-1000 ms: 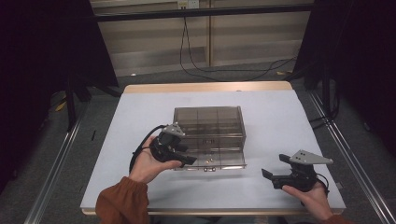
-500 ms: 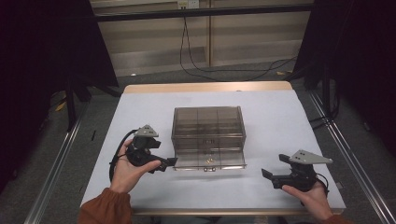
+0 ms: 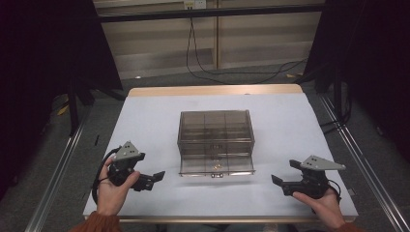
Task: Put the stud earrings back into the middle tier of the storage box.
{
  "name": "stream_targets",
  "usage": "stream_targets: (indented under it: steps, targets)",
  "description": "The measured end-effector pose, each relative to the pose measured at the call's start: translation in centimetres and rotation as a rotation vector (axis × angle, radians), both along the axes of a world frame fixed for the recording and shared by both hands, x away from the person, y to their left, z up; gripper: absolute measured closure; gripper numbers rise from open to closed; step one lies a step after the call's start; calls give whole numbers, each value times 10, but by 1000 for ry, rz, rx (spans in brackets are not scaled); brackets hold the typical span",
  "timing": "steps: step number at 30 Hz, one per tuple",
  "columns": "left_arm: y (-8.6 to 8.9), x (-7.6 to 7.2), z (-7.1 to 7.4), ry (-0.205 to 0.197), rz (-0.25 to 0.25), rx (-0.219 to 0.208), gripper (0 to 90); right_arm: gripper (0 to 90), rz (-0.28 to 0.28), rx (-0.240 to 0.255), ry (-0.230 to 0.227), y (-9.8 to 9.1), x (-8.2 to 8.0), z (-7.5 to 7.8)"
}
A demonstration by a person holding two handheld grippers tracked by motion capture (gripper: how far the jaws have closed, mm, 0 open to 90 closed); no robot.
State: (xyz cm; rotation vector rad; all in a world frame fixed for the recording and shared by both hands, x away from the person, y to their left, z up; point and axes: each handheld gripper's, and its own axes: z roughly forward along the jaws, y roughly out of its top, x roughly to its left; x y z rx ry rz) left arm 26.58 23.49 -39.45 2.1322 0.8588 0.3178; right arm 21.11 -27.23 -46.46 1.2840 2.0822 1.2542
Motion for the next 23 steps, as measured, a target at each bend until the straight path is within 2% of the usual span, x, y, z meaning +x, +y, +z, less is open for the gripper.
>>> stream_targets:
  steps: [4, 5, 6, 7, 8, 9, 10, 11, 13, 15, 18, 19, 23]
  targets:
    - [10, -8, -9, 1, 70, -21, 54, 94, -4, 3, 5, 0, 0, -1]
    - [12, -10, -11, 3, 86, -44, 54, 94, -8, 5, 6, 0, 0, 0]
    - [19, -12, -18, 28, 89, -87, 54, 94, -7, 6, 3, -1, 0, 0]
    - [19, -12, -18, 28, 89, -87, 59, 94, -11, 5, 5, -1, 0, 0]
    - [24, -16, -27, 32, 127, -101, 59, 94, -9, 6, 3, -1, 0, 0]
    - [24, -16, -27, 32, 127, -101, 55, 94, -11, 7, 6, -1, 0, 0]
    - [28, -19, -36, 33, 156, -127, 56, 94, -9, 8, 8, -1, 0, 0]
    - [30, -21, -40, 39, 161, -139, 56, 94, -4, 7, 4, 0, 0, -1]
    - [32, -25, -44, 25, 194, -121, 60, 94, -3, 4, 7, 0, 0, -1]
    - [36, -29, -45, 13, 210, -138, 56, 94, -4, 9, 7, 0, 1, -1]
    - [39, -30, -47, -2, 209, -147, 50, 94, -7, 14, 8, -1, 1, -1]
    - [42, -30, -49, -4, 231, -169, 50, 94, -5, 9, 9, -1, 1, -1]
    - [41, -31, -50, -8, 245, -166, 48, 93, -8, 5, 4, -2, 1, -1]
